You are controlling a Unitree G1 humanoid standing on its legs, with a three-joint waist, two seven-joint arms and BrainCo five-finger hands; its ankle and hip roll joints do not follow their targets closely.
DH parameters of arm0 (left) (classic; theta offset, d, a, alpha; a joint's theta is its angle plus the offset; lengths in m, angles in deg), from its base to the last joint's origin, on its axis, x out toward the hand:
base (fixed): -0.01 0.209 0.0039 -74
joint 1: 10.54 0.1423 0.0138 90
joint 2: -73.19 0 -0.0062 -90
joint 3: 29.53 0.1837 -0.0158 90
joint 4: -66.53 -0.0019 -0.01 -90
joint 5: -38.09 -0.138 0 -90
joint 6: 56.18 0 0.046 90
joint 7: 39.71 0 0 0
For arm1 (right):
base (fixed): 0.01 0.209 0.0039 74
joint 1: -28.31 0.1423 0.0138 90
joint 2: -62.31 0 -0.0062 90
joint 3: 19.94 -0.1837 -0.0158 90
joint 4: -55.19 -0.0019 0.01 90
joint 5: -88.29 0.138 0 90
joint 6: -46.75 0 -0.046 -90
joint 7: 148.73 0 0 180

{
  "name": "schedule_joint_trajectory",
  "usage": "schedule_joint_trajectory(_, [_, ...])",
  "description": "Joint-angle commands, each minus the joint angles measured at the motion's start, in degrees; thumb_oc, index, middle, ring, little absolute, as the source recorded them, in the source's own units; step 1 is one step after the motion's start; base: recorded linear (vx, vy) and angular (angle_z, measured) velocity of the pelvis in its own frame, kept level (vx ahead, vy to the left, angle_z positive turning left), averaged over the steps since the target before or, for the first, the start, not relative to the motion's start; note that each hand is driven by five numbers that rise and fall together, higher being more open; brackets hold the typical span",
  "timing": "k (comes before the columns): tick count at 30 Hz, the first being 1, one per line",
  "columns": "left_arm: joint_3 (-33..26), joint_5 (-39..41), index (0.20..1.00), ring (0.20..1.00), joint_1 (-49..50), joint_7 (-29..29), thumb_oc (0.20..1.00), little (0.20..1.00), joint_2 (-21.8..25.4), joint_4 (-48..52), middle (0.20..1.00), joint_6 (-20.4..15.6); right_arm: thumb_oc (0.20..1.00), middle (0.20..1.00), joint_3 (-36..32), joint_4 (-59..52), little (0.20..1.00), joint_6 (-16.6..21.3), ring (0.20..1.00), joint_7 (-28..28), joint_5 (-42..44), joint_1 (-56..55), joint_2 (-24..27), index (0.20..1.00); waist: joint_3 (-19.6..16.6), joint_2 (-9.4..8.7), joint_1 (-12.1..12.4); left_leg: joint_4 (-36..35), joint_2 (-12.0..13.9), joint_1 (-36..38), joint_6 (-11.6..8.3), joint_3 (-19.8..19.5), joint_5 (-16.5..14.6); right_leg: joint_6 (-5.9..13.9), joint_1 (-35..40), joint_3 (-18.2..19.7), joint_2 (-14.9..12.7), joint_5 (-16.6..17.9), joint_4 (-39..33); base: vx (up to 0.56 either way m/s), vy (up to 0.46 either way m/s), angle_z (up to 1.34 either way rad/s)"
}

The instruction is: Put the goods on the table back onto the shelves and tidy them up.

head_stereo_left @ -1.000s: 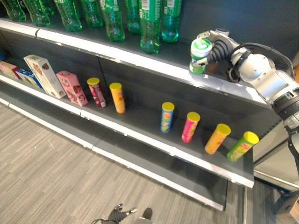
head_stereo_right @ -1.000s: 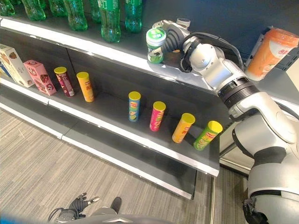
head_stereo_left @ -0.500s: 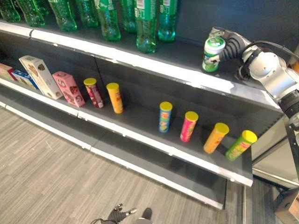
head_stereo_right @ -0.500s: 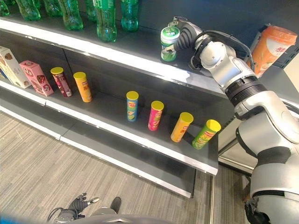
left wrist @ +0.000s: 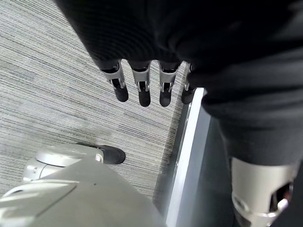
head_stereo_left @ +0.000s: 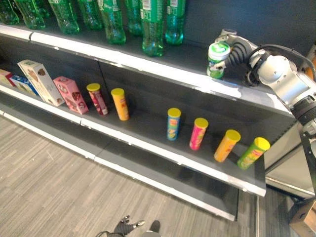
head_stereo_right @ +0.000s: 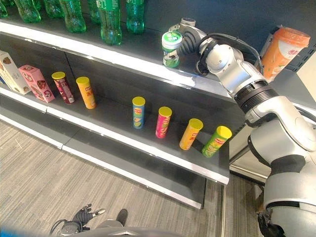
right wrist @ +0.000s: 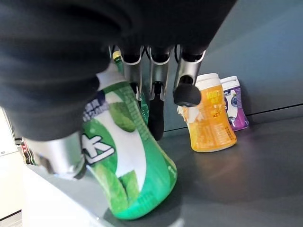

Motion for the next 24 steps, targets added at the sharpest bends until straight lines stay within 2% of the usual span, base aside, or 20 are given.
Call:
schedule_joint_trajectory(1, [1.2, -0.5, 1.000, 1.000, -4.3, 0.0, 1.000, 1.000, 2.6, -1.1, 1.000, -1.0, 0.200, 0.200, 4.1, 2.3, 0.200, 0.3, 0.200, 0.7, 0.1, 6.3, -0.2, 0.200, 0.8, -2.30, 0.7, 0.6, 2.7, 5.1, -3.48, 5.1, -7.4, 0.47, -1.9, 4.4, -1.9, -0.4, 1.4, 0.00, 0.000, 0.00])
schedule_joint_trajectory(3, [1.2, -0.5, 1.000, 1.000, -4.3, 0.0, 1.000, 1.000, 2.6, -1.1, 1.000, -1.0, 0.200, 0.200, 4.1, 2.3, 0.200, 0.3, 0.200, 0.7, 0.1, 6.3, -0.2, 0.200, 0.8, -2.31, 0.7, 0.6, 2.7, 5.1, -3.48, 5.1, -7.4, 0.47, -1.9, 4.4, -1.9, -0.4, 1.4, 0.00, 0.000, 0.00])
schedule_joint_trajectory(4, [1.2, -0.5, 1.000, 1.000, -4.1, 0.0, 1.000, 1.000, 2.8, -0.9, 1.000, -1.0, 0.347, 0.347, 3.8, 2.7, 0.347, 0.4, 0.347, 1.3, -0.3, 6.4, -0.3, 0.347, 0.9, -2.22, 0.8, 0.6, 2.7, 5.1, -3.46, 5.1, -7.4, 0.50, -2.0, 4.4, -1.9, -0.4, 1.4, 0.00, 0.000, 0.00])
schedule_joint_trajectory(5, [1.1, -0.3, 1.000, 1.000, -4.1, 0.1, 1.000, 1.000, 2.8, -1.0, 1.000, -1.1, 0.545, 0.545, 3.5, 2.9, 0.545, 0.4, 0.545, 1.6, -0.2, 6.4, -0.4, 0.545, 0.9, -2.17, 0.8, 0.6, 2.7, 5.1, -3.42, 5.1, -7.4, 0.50, -2.0, 4.4, -1.9, -0.4, 1.4, 0.00, 0.000, 0.00])
schedule_joint_trajectory(6, [1.1, -0.3, 1.000, 1.000, -4.1, 0.1, 1.000, 1.000, 2.8, -1.0, 1.000, -1.1, 0.580, 0.580, 3.5, 2.9, 0.580, 0.4, 0.580, 1.6, -0.2, 6.4, -0.4, 0.580, 0.9, -2.17, 0.8, 0.6, 2.7, 5.1, -3.42, 5.1, -7.4, 0.50, -2.0, 4.4, -1.9, -0.4, 1.4, 0.00, 0.000, 0.00])
schedule_joint_trajectory(7, [1.0, -0.3, 1.000, 1.000, -4.1, 0.2, 1.000, 1.000, 2.8, -1.0, 1.000, -1.1, 0.853, 0.853, 3.3, 2.9, 0.853, 0.4, 0.853, 1.7, -0.2, 6.4, -0.5, 0.853, 0.9, -2.13, 0.8, 0.6, 2.7, 5.1, -3.39, 5.1, -7.5, 0.49, -2.0, 4.3, -1.9, -0.4, 1.4, 0.00, 0.000, 0.00])
schedule_joint_trajectory(8, [1.0, -0.3, 1.000, 1.000, -4.0, 0.2, 1.000, 1.000, 2.9, -0.9, 1.000, -1.1, 1.000, 1.000, 3.2, 2.9, 1.000, 0.6, 1.000, 2.2, -0.5, 6.6, -0.6, 1.000, 0.9, -2.10, 0.9, 0.6, 2.7, 5.1, -3.33, 5.1, -7.5, 0.49, -2.0, 4.4, -1.9, -0.4, 1.5, 0.00, 0.000, 0.00])
schedule_joint_trajectory(21, [0.3, 0.1, 1.000, 1.000, -3.7, 1.0, 1.000, 1.000, 3.1, -1.0, 1.000, -1.4, 1.000, 1.000, 1.7, 3.0, 1.000, 1.7, 1.000, 7.3, -1.4, 10.2, 0.8, 1.000, 0.8, -2.20, 0.7, 0.6, 2.6, 5.4, -3.12, 5.7, -7.6, 0.71, -2.2, 4.9, -2.0, -0.1, 1.4, 0.00, 0.002, 0.00])
schedule_joint_trajectory(24, [-0.3, -0.8, 1.000, 1.000, -2.9, 1.5, 1.000, 1.000, 3.2, -1.0, 1.000, -1.4, 1.000, 1.000, 0.3, -2.2, 1.000, 2.7, 1.000, 12.0, -2.4, 12.7, 5.5, 1.000, 1.0, -2.32, -0.7, 0.6, 2.7, 5.7, -2.80, 6.5, -8.1, 0.96, -2.8, 6.1, -2.1, 0.2, 1.7, 0.00, 0.062, -0.05])
